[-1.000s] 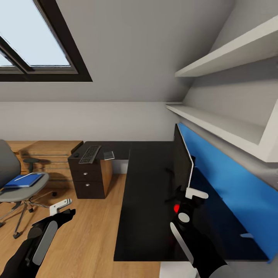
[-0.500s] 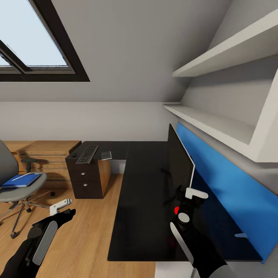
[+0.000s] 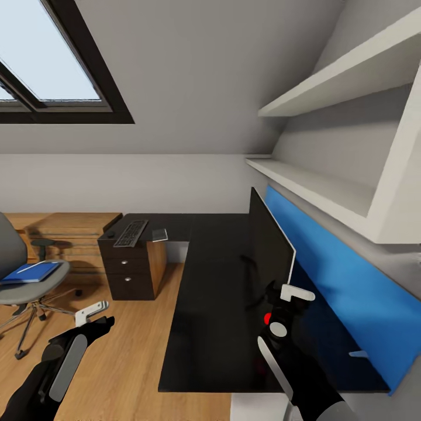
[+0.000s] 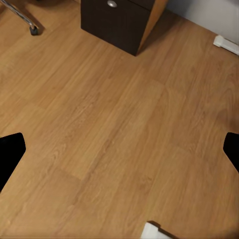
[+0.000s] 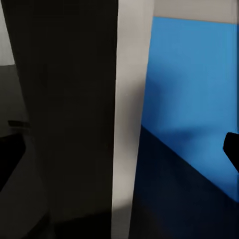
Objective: In the bedroom, organize the workspace by keeping the computer under the desk, ensuring the monitor is on the desk, placing the keyboard on the desk next to the monitor, placing the mouse on the desk next to the keyboard, moving the folder from the swivel chair onto the desk next to the mouse, stacking the notebook on top of the folder with the pen on top of the notebook, and positioning the swivel chair next to the desk.
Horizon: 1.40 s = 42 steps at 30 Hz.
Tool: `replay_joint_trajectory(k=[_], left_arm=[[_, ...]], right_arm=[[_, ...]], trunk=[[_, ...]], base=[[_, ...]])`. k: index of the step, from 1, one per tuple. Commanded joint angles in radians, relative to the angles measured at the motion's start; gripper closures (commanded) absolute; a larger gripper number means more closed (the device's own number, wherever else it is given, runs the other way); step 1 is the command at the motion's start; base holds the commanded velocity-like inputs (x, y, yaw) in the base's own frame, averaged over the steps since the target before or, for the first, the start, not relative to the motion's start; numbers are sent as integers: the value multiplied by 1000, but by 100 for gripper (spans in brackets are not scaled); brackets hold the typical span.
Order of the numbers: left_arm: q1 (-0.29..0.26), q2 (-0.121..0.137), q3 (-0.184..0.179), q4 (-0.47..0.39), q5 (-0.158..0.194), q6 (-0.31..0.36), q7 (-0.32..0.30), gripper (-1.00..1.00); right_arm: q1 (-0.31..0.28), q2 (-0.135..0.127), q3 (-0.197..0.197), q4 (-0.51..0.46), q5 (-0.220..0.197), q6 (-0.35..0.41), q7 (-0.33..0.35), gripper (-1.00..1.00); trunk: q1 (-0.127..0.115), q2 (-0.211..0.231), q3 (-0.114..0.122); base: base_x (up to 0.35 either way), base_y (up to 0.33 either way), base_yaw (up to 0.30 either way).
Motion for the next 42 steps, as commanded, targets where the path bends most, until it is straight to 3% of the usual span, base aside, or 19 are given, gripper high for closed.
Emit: replay_joint_trajectory(k=[1,11,26,35,42], left_arm=[[-1,0,0,-1,11,4,8,-100],[-1,0,0,-2,11,4,8,-100],[-1,1,0,-1,12,6,8,-100],[-1,1,0,-1,12,5,8,-100],[-1,2,1,-1,12,6,8,-100]], right_arm=[[-1,-1,2,-1,-6,2,-6,-100],[-1,0,2,-1,-6,2,-5,-100],[-1,1,17,-5,-8,1,-8,-100],[-1,13,73,-13,-10,-4,-5,-100],[-1,19,74,-13,-9,-5,-4,-100]], trunk=[[0,-1,-2],[0,-1,-2],[0,-1,-2],[0,-1,-2],[0,-1,-2]], base=[[-27,-55,0],[-45,-9,0],[-315,0,0],[-107,0,0],[-3,0,0]])
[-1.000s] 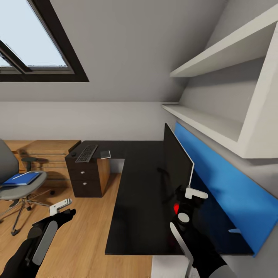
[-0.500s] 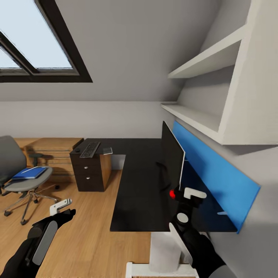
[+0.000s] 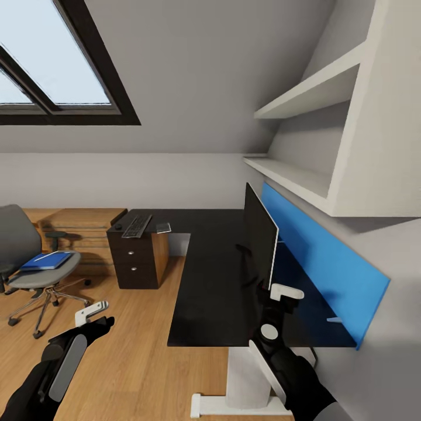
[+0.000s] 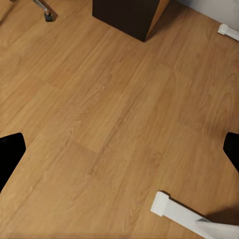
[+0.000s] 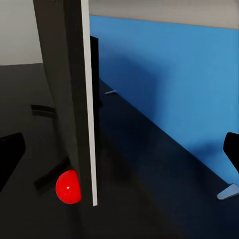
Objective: In the bedroom, organize the workspace by keeping the computer under the desk, ensuring the monitor is on the desk, placing the keyboard on the desk next to the monitor, placing the mouse on the desk next to the keyboard, moving the folder from the swivel chair onto the desk next to the mouse, stacking the notebook on top of the folder with the pen on top of the notebook, and positioning the swivel chair next to the desk.
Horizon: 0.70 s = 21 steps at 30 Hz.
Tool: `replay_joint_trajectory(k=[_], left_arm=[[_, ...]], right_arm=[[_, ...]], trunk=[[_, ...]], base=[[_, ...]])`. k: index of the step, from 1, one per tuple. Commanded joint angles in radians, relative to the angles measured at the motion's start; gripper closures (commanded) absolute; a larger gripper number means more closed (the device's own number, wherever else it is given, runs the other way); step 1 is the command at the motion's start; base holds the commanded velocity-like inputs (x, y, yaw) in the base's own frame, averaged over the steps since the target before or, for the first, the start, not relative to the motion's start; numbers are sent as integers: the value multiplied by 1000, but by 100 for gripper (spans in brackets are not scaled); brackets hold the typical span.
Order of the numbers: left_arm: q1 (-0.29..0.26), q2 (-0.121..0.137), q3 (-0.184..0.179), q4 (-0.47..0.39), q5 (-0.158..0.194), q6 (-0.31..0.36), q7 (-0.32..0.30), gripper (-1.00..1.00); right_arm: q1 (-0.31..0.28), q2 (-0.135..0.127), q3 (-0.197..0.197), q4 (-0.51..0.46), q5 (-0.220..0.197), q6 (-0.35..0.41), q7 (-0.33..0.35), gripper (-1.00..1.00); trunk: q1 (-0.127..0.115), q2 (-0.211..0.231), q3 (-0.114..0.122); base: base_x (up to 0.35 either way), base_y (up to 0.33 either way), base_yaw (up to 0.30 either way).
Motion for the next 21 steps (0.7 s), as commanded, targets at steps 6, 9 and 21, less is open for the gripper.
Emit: replay_joint_trajectory(k=[6,9,21], left_arm=[[-1,-1,0,-1,11,1,10,-100],[-1,-1,0,-1,11,0,10,-100],[-1,0,0,-1,11,0,10,-100]], right_arm=[[-1,1,2,-1,-6,2,-5,-100],[-1,1,5,-1,-5,1,-4,-100],[-1,-10,96,-1,-1,-3,-12,-100]], trunk=[[0,-1,-2],[0,-1,-2],[0,-1,-2]], base=[[0,0,0],[35,-20,0],[122,-10,0]])
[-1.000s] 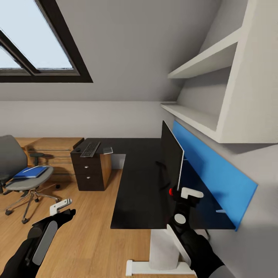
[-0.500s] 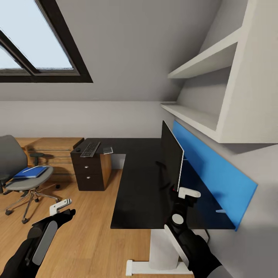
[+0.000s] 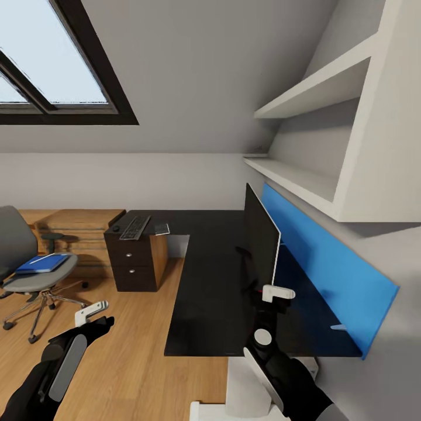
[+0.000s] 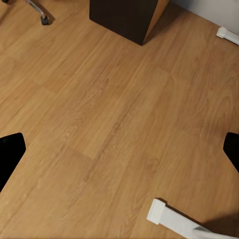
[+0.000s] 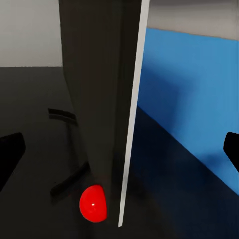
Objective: In the bedroom, organize the workspace by keeping the computer under the desk, ensuring the monitor is on the desk, placing the keyboard on the desk next to the monitor, placing the mouse on the desk next to the keyboard, moving the folder from the swivel chair onto the desk next to the mouse, stacking the notebook on top of the folder with the pen on top of the notebook, and positioning the swivel chair next to the desk.
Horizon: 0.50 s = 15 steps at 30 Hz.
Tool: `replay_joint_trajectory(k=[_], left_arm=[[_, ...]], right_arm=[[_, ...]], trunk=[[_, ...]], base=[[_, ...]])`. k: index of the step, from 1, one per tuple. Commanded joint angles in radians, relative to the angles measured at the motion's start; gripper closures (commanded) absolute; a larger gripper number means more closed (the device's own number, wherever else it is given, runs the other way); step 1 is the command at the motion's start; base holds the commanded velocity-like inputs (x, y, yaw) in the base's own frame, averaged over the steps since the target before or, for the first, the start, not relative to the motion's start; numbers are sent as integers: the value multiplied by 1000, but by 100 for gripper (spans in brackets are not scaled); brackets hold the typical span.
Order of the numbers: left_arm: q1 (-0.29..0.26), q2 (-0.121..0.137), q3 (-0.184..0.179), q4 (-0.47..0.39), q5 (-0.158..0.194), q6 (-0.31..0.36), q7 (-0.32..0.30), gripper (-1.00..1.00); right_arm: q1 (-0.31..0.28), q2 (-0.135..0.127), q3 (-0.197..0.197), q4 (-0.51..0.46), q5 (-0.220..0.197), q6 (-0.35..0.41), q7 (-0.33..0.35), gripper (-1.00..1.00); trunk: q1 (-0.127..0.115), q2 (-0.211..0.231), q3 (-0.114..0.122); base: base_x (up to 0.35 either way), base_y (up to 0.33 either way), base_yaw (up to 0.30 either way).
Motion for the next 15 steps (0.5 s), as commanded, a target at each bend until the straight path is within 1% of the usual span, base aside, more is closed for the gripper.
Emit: replay_joint_trajectory(k=[1,4,7,10,15], left_arm=[[-1,0,0,-1,11,3,8,-100],[-1,0,0,-1,10,2,8,-100],[-1,0,0,-1,10,1,8,-100],[-1,0,0,-1,10,1,8,-100],[-1,0,0,-1,11,1,8,-100]], right_arm=[[-1,-1,3,0,-6,1,-6,-100],[-1,-2,2,1,-6,1,-6,-100],[-1,-2,-1,2,-7,1,-6,-100],[-1,-10,-9,4,-8,1,-6,-100],[-1,-15,-13,5,-8,2,-5,-100]], trunk=[[0,-1,-2],[0,-1,-2],[0,-1,-2],[0,-1,-2],[0,-1,-2]], base=[[2,0,0],[50,-30,0],[185,-107,0],[145,-74,0],[60,-26,0]])
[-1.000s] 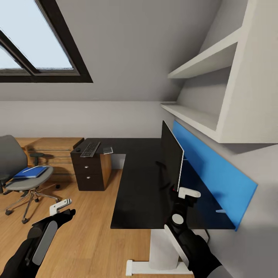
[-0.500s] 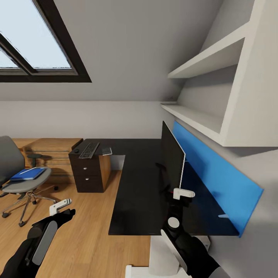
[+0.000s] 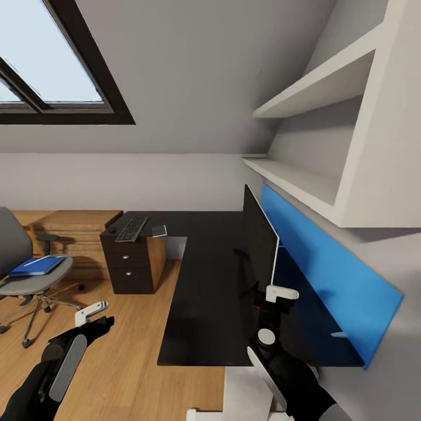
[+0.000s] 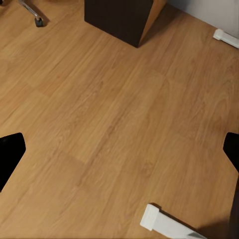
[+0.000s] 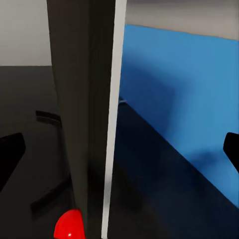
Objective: In the bedroom, organize the workspace by keeping the computer under the desk, ensuring the monitor is on the desk, placing the keyboard on the desk next to the monitor, placing the mouse on the desk next to the keyboard, moving the folder from the swivel chair onto the desk next to the mouse, stacking the notebook on top of the folder with the pen on top of the notebook, and positioning the swivel chair next to the desk.
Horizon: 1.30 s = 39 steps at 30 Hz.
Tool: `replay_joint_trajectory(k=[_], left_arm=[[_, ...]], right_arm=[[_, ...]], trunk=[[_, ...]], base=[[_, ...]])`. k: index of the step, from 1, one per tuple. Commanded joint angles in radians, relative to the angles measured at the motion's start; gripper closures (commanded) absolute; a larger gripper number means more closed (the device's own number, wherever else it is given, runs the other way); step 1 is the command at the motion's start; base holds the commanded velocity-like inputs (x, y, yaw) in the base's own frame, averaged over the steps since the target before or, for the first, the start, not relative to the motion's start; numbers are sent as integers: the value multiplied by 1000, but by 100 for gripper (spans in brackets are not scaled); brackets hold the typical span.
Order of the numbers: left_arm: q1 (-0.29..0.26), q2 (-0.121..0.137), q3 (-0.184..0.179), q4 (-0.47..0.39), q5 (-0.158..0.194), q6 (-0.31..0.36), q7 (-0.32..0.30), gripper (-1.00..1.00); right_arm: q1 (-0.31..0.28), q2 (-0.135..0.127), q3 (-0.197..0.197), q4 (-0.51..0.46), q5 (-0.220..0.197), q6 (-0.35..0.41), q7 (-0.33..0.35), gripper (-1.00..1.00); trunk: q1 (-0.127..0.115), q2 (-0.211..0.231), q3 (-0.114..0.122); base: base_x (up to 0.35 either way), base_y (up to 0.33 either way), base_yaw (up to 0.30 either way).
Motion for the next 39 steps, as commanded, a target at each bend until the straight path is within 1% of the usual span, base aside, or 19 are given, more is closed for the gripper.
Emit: replay_joint_trajectory(k=[1,7,17,25,33,39], left_arm=[[-1,0,0,-1,11,3,8,-100],[-1,0,0,-1,12,2,8,-100],[-1,0,0,-1,12,2,8,-100],[-1,0,0,-1,12,1,7,-100],[-1,0,0,-1,12,2,7,-100],[-1,0,0,-1,12,2,8,-100]], right_arm=[[-1,-1,3,-1,-6,1,-6,-100],[-1,0,2,1,-7,2,-5,-100],[-1,2,2,2,-9,2,-1,-100],[-1,1,3,2,-7,2,-1,-100],[-1,0,3,2,-7,2,-1,-100],[-1,0,3,2,-7,2,-1,-100]], trunk=[[0,-1,-2],[0,-1,-2],[0,-1,-2],[0,-1,-2],[0,-1,-2],[0,-1,-2]], base=[[117,-55,0],[178,-102,0],[28,-15,0],[130,-111,0],[24,-25,0],[2,-161,0]])
